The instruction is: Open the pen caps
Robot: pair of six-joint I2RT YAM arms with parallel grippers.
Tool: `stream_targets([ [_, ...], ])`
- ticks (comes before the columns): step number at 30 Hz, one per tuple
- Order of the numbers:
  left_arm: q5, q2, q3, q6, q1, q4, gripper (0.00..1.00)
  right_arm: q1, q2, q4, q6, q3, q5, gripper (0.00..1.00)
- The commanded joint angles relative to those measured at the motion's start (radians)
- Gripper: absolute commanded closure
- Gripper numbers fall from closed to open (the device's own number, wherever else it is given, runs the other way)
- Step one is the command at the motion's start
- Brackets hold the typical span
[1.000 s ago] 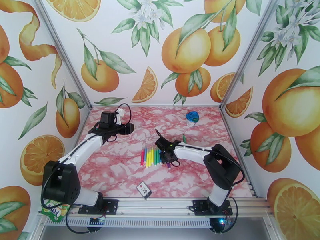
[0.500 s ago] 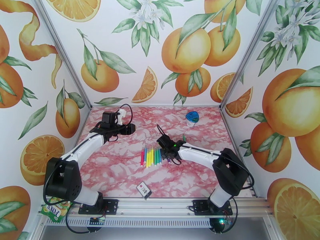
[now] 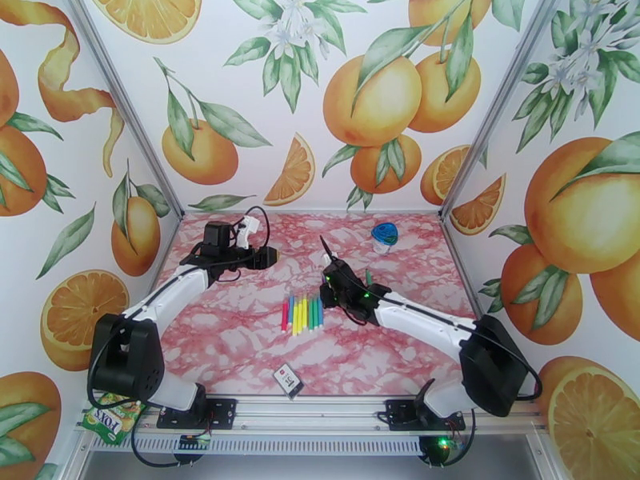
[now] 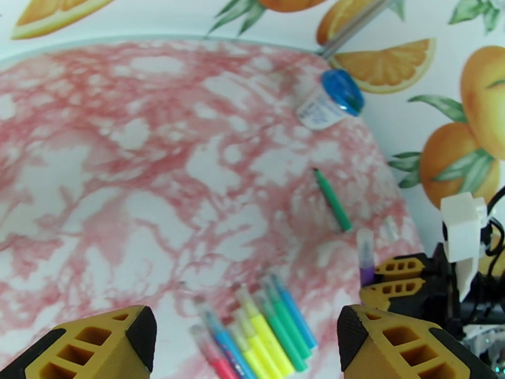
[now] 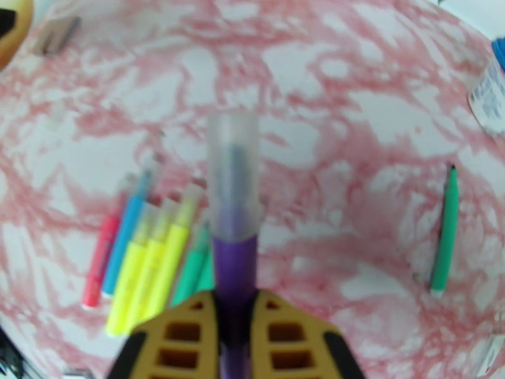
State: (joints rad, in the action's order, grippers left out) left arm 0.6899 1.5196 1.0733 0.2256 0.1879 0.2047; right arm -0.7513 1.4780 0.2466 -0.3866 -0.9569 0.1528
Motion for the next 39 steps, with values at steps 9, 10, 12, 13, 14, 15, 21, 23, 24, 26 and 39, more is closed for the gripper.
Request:
stream_targets([
  [9, 0.292, 0.014, 0.023, 0.049, 0.033, -0.144, 0.21, 0.007, -0.076, -0.242, 0.078, 0.036, -0.177, 0.87],
  [10, 0.3, 0.014, 0.025, 0.048, 0.041, -0.149, 0.21, 0.007, -0.076, -0.253, 0.082, 0.036, -0.194, 0.87],
  [12, 0.317, 0.02, 0.035, 0.041, 0.057, -0.149, 0.21, 0.007, -0.076, -0.276, 0.087, 0.038, -0.218, 0.86],
  [13, 0.32, 0.022, 0.04, 0.039, 0.066, -0.15, 0.22, 0.007, -0.076, -0.291, 0.087, 0.039, -0.231, 0.86],
  [14, 0.318, 0.024, 0.045, 0.037, 0.076, -0.148, 0.22, 0.007, -0.077, -0.302, 0.086, 0.039, -0.239, 0.86],
  [15, 0.31, 0.028, 0.052, 0.037, 0.085, -0.14, 0.23, 0.007, -0.077, -0.311, 0.086, 0.037, -0.248, 0.86],
  [21, 0.299, 0.04, 0.09, 0.029, 0.127, -0.121, 0.28, -0.002, -0.087, -0.347, 0.1, 0.038, -0.271, 0.86],
  [23, 0.289, 0.045, 0.099, 0.036, 0.137, -0.117, 0.29, -0.002, -0.088, -0.349, 0.1, 0.036, -0.278, 0.85],
  [24, 0.282, 0.048, 0.105, 0.038, 0.139, -0.113, 0.31, -0.003, -0.088, -0.346, 0.103, 0.034, -0.28, 0.86],
  [26, 0.282, 0.058, 0.115, 0.049, 0.142, -0.114, 0.33, -0.003, -0.088, -0.351, 0.104, 0.035, -0.283, 0.86],
  [39, 0.29, 0.095, 0.155, 0.061, 0.176, -0.109, 0.51, -0.01, -0.088, -0.365, 0.109, 0.028, -0.299, 0.85],
])
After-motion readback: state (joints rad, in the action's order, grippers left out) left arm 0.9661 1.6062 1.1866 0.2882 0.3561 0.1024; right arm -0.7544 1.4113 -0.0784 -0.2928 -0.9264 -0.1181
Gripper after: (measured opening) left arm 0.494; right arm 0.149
